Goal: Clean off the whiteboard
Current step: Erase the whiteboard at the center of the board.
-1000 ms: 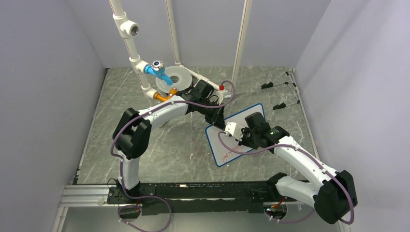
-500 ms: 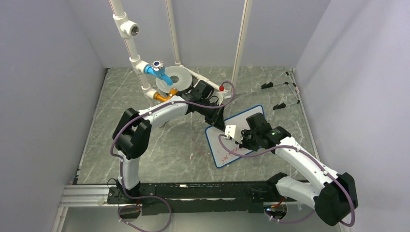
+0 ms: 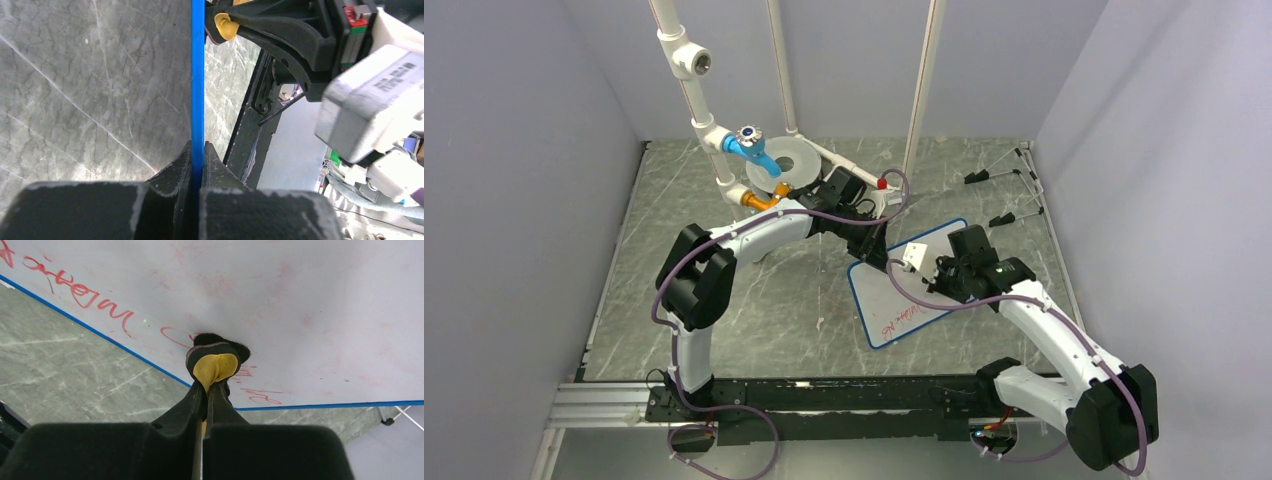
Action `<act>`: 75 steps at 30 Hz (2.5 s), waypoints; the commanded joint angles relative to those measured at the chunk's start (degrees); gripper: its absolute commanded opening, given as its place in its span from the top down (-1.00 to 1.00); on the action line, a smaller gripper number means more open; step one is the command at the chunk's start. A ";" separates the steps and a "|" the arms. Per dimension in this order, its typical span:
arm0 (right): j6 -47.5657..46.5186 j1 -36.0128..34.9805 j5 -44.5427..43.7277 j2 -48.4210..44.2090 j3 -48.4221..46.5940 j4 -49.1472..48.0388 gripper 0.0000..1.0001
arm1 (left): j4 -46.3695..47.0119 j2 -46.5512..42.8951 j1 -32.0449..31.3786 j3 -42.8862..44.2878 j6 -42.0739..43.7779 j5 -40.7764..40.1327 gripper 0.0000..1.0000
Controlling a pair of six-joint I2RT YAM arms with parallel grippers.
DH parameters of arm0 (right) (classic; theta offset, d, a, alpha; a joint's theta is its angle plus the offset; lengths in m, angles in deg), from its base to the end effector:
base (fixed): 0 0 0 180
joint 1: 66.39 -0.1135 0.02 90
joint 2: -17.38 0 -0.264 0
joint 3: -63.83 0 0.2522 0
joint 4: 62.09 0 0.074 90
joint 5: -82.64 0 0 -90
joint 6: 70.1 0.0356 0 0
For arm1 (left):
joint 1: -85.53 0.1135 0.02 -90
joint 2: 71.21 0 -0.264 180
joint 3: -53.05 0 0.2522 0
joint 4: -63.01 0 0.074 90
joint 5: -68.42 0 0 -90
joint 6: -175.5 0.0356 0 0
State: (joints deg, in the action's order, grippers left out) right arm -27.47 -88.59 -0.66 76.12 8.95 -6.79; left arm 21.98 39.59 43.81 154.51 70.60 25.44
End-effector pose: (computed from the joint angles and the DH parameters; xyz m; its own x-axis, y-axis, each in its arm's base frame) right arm 0.1750 0.0759 0.2283 -0.2216 -0.8796 -0.4209 -0.8765 0.3688 -0.3093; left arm 0.3001 -0.3025 0.2437 -0.7618 0.4443 -0.4715 0.6272 0.3234 -0.7085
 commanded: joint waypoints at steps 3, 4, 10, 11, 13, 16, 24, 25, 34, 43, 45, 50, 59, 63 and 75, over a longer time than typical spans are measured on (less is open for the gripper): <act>-5.25 -1.55 7.62 -0.39 -1.80 0.69 1.00 | 2.03 -3.80 0.12 -0.82 -0.56 3.95 1.00; -6.32 -2.27 7.65 -0.45 -0.68 1.48 1.00 | 2.14 -3.84 0.10 -0.93 -0.60 4.03 1.00; -9.33 -3.07 5.75 -0.14 2.93 5.21 1.00 | 1.73 -3.54 0.25 -0.71 -0.25 4.21 1.00; -9.35 -3.03 4.80 0.27 3.19 5.48 1.00 | 1.64 -3.45 0.25 -0.53 -0.22 4.18 1.00; -8.43 -3.08 2.77 0.92 3.90 4.99 1.00 | 1.43 -3.32 0.23 -0.14 -0.11 4.21 1.00; -5.74 -2.65 -1.23 1.07 4.36 1.59 1.00 | 1.59 -3.31 0.27 -0.20 -0.23 4.28 1.00; -1.34 -1.53 -0.35 -1.31 -0.84 -6.07 1.00 | 2.07 -3.73 0.26 -1.12 -0.22 4.30 1.00; -1.54 -1.79 1.01 -1.14 -1.43 -5.86 1.00 | 2.21 -3.73 0.28 -1.13 -0.30 4.35 1.00; -7.14 -12.13 5.22 0.26 1.82 1.57 1.00 | 2.43 -3.99 0.39 -1.56 -0.25 4.60 1.00; -4.64 -6.95 -2.98 2.49 3.73 -0.77 1.00 | 1.98 -3.76 0.61 -1.09 0.13 4.74 1.00; -4.30 -4.75 -4.01 2.24 3.04 -2.67 1.00 | 2.00 -3.79 0.59 -1.04 0.13 4.83 1.00; -1.84 -3.56 -4.42 0.74 0.03 -7.57 1.00 | 2.16 -3.79 0.61 -1.37 0.05 4.78 1.00; -5.95 -9.40 4.92 -0.78 0.30 -3.01 1.00 | 2.70 -4.02 0.66 -1.73 -0.20 4.92 1.00; -7.14 -10.31 4.65 0.69 2.65 -0.13 1.00 | 2.32 -3.81 0.81 -1.49 0.12 5.05 1.00; -4.03 -3.15 -2.23 3.75 3.14 -4.06 1.00 | 2.07 -3.75 1.07 -1.22 0.38 5.27 1.00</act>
State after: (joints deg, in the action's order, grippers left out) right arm -32.74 -94.55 0.65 80.14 14.09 -7.25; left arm 23.21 38.43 44.43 153.25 71.43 24.61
